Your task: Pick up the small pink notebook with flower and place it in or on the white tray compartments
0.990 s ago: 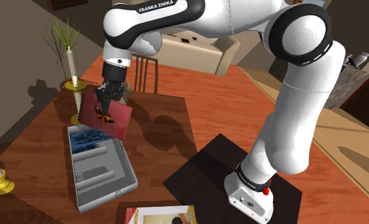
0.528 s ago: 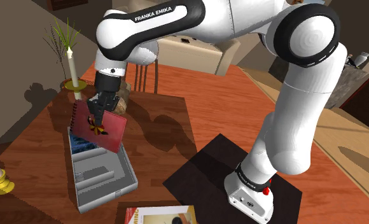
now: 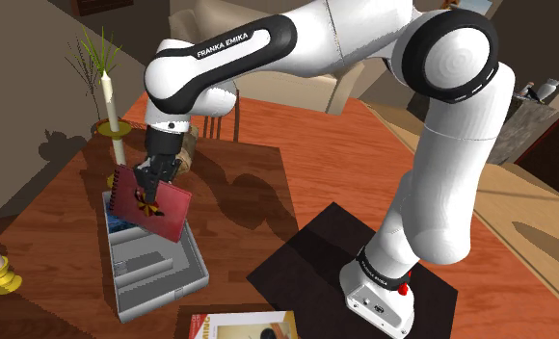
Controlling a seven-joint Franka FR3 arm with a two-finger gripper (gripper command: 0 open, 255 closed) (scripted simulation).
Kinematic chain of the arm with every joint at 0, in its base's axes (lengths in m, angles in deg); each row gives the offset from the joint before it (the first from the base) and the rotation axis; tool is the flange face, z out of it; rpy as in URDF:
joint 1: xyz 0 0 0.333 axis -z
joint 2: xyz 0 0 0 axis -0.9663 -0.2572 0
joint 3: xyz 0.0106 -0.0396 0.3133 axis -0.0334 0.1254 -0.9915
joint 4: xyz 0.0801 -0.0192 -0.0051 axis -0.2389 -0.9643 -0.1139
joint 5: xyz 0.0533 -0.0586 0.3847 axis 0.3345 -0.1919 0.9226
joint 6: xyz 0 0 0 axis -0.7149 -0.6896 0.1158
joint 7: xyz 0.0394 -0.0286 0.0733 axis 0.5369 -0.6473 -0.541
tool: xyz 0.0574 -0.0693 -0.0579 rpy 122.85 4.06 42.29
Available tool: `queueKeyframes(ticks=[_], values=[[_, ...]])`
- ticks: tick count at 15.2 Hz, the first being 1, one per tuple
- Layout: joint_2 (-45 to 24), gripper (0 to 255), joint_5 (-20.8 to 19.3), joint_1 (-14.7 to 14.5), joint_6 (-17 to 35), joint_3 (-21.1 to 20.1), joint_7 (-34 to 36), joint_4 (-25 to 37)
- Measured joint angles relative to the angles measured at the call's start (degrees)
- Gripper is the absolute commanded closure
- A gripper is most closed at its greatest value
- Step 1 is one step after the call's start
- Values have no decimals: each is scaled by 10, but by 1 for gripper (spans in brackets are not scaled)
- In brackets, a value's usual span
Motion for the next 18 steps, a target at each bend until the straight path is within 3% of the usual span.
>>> queueKeyframes(ticks=[6,13,14,18], values=[[-28,255,8,-1,37,-2,-16,-11],[-33,255,9,-1,43,-2,-19,-13],[-33,0,9,-1,43,-2,-19,-13],[-33,0,9,0,43,-2,-19,-13]])
